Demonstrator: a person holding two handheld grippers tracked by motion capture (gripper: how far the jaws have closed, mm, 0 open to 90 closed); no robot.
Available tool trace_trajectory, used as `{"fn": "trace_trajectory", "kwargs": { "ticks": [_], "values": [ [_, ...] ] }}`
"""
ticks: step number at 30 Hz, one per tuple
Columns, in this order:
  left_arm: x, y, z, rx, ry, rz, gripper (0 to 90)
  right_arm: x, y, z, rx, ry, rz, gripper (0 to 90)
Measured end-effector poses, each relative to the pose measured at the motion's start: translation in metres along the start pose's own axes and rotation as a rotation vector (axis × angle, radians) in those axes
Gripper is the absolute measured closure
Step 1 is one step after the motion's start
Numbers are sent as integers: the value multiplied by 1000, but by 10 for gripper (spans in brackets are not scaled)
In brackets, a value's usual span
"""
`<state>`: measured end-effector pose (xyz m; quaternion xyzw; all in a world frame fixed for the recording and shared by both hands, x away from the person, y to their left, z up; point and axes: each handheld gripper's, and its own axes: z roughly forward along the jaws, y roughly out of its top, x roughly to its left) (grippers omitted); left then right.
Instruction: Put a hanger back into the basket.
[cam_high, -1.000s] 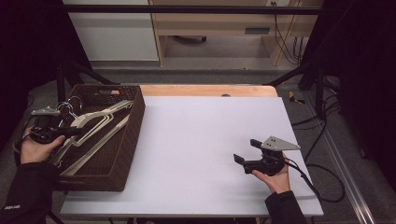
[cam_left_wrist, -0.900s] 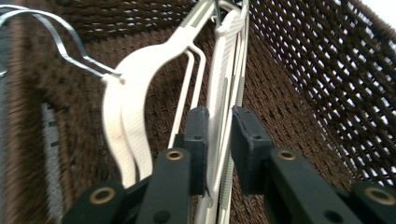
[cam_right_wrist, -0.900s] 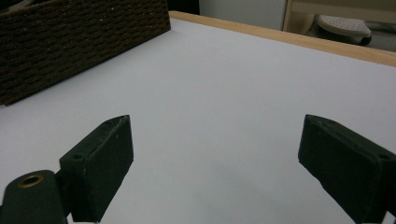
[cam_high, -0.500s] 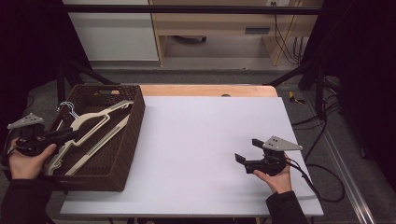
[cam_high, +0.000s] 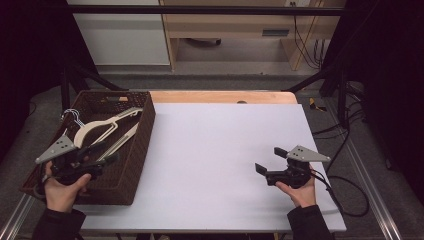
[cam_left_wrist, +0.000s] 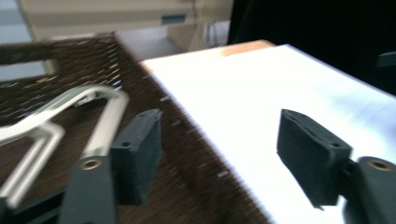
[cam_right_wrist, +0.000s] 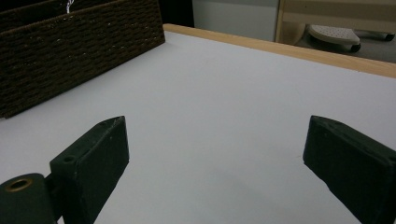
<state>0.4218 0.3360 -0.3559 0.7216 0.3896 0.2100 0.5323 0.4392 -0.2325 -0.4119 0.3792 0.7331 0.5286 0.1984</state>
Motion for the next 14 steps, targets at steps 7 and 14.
{"fn": "trace_trajectory", "kwargs": {
  "ticks": [7, 14],
  "values": [
    [-29, -11, 22, 32, -36, 45, 120, -3, 1, -6, -13, -9, 20, 58],
    [-39, -15, 31, 63, -51, 71, 79, -6, 2, -10, -20, -22, 25, 45]
  ]
}}
